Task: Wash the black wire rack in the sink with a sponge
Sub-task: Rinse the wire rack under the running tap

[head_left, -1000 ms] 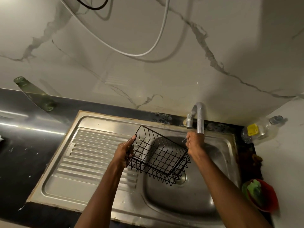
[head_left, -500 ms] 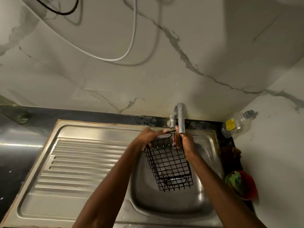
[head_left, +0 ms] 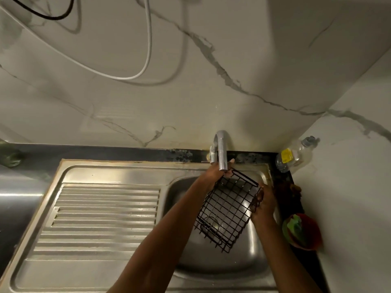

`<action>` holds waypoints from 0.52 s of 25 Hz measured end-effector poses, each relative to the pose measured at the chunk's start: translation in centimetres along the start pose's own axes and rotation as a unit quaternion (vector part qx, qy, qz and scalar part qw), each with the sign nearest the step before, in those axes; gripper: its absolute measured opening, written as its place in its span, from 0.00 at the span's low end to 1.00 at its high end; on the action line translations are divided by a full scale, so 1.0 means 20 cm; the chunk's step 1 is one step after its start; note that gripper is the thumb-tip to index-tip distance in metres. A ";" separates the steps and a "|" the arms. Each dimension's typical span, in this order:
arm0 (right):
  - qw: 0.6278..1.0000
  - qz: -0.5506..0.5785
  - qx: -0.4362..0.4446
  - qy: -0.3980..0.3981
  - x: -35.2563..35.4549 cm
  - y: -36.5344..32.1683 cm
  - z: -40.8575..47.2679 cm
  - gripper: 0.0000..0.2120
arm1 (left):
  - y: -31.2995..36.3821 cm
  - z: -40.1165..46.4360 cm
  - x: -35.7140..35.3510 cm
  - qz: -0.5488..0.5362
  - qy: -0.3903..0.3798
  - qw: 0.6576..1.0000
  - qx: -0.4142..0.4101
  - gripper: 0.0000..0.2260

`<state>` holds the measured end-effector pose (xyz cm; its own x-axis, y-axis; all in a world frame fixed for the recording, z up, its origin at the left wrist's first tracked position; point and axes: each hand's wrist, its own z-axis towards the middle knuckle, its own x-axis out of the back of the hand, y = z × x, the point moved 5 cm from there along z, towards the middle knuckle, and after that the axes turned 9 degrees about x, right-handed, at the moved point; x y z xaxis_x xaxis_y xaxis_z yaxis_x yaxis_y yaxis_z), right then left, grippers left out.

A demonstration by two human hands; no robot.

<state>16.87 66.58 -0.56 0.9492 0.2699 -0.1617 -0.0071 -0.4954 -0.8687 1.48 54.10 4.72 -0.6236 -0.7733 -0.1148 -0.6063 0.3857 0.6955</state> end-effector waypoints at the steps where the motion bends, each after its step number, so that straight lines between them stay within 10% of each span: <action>1: 1.000 0.007 -0.006 0.024 0.02 0.02 -0.01 0.12 | 0.00 0.01 -0.01 0.024 -0.001 1.000 -0.002 0.28; 4: 0.996 0.041 -0.021 0.075 0.02 0.03 -0.03 0.10 | -0.01 0.02 -0.02 0.107 0.025 0.993 -0.031 0.34; 8: 0.998 0.010 -0.026 0.054 -0.11 0.04 -0.15 0.09 | -0.05 0.03 0.06 0.151 0.166 0.967 -0.124 0.12; 13: 0.949 -0.058 -0.194 -0.240 -0.24 0.00 -0.32 0.23 | -0.10 0.06 0.25 0.035 0.191 0.976 -0.101 0.16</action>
<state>14.30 59.99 3.16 0.6830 0.6400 -0.3520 0.2932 -0.6816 -0.6704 -0.99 50.00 1.85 -0.4069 -0.8949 0.1833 -0.4355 0.3664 0.8222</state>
